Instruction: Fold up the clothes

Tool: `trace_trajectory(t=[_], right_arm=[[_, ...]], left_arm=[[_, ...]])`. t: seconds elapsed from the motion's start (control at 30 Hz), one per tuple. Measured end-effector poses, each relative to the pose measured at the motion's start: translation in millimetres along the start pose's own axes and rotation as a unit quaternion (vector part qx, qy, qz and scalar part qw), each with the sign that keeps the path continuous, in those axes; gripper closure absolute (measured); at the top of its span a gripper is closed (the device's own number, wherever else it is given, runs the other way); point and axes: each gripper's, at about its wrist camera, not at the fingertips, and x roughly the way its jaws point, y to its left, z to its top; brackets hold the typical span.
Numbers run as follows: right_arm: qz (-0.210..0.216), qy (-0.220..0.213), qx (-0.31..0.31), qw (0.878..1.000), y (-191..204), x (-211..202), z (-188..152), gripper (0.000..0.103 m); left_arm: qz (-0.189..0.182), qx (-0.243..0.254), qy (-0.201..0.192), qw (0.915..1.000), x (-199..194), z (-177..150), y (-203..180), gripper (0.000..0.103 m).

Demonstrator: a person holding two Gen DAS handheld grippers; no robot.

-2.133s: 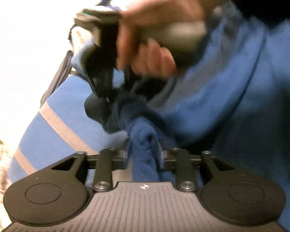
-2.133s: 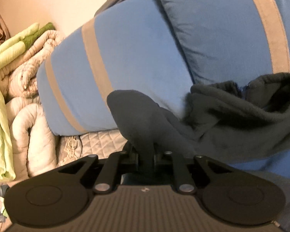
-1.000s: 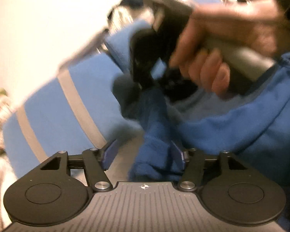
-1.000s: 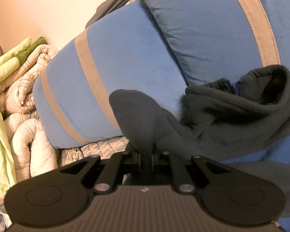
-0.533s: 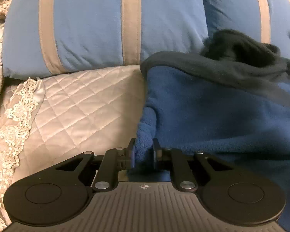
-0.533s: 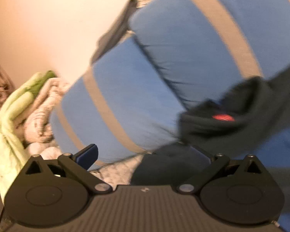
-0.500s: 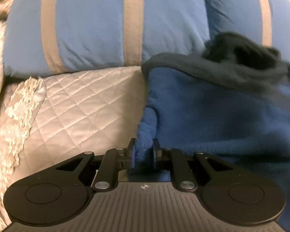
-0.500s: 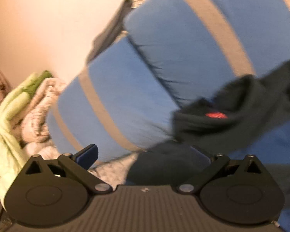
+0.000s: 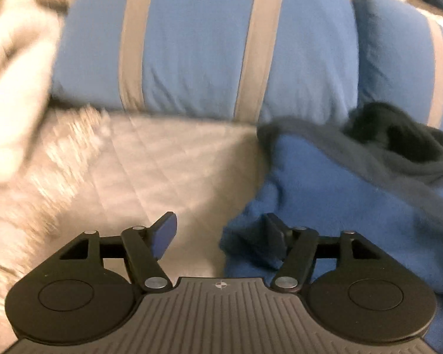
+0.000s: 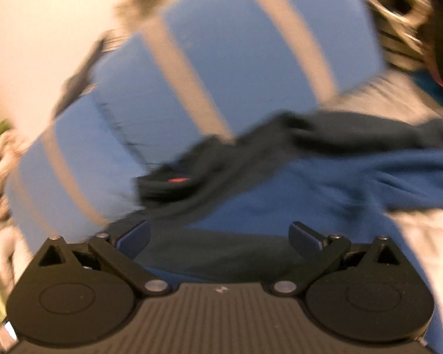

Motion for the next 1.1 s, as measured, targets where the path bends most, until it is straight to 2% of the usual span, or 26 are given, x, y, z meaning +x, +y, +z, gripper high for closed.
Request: trace_trajectory(t=[0.1, 0.2, 0.27, 0.43, 0.5, 0.57, 0.63, 0.73, 0.8, 0.9, 1.0, 1.1], right_arm=[[-0.022, 0.007, 0.035, 0.999, -37, -12, 7, 0.0], [-0.022, -0.009, 0.032, 0.999, -62, -23, 9, 0.001], [-0.018, 0.012, 0.018, 1.0, -66, -16, 5, 0.006], [0.003, 0.074, -0.018, 0.997, -68, 2, -8, 0.033], [0.006, 0.098, -0.037, 0.995, -63, 14, -15, 0.035], [-0.001, 0.12, -0.057, 0.991, -57, 28, -23, 0.046], [-0.005, 0.135, -0.068, 0.988, -55, 39, -28, 0.094], [-0.011, 0.106, -0.058, 0.993, -60, 44, -23, 0.095], [-0.015, 0.09, -0.042, 0.995, -67, 50, -15, 0.095], [-0.021, 0.065, -0.018, 0.997, -78, 59, -3, 0.095], [-0.023, 0.061, -0.015, 0.998, -83, 70, 1, 0.095], [-0.025, 0.067, -0.016, 0.997, -86, 79, 3, 0.095]], left_arm=[[0.005, 0.028, -0.042, 0.9987, -26, 5, -16, 0.038], [-0.026, 0.029, -0.083, 0.9958, -53, 11, -32, 0.037], [-0.034, 0.029, -0.1, 0.994, -60, 14, -44, 0.036], [-0.047, 0.05, -0.11, 0.9915, -67, 19, -68, 0.035], [-0.048, 0.058, -0.105, 0.9916, -65, 17, -69, 0.035], [-0.048, 0.064, -0.101, 0.9917, -63, 15, -68, 0.035], [-0.043, 0.067, -0.099, 0.9919, -59, 12, -65, 0.035], [-0.042, 0.067, -0.092, 0.9926, -54, 8, -58, 0.035], [-0.057, 0.064, -0.086, 0.9926, -49, 4, -53, 0.035], [-0.088, 0.088, -0.062, 0.9903, -36, -5, -53, 0.035], [-0.112, 0.153, -0.062, 0.98, -34, -14, -64, 0.035], [-0.154, 0.237, -0.065, 0.957, -37, -27, -82, 0.035]])
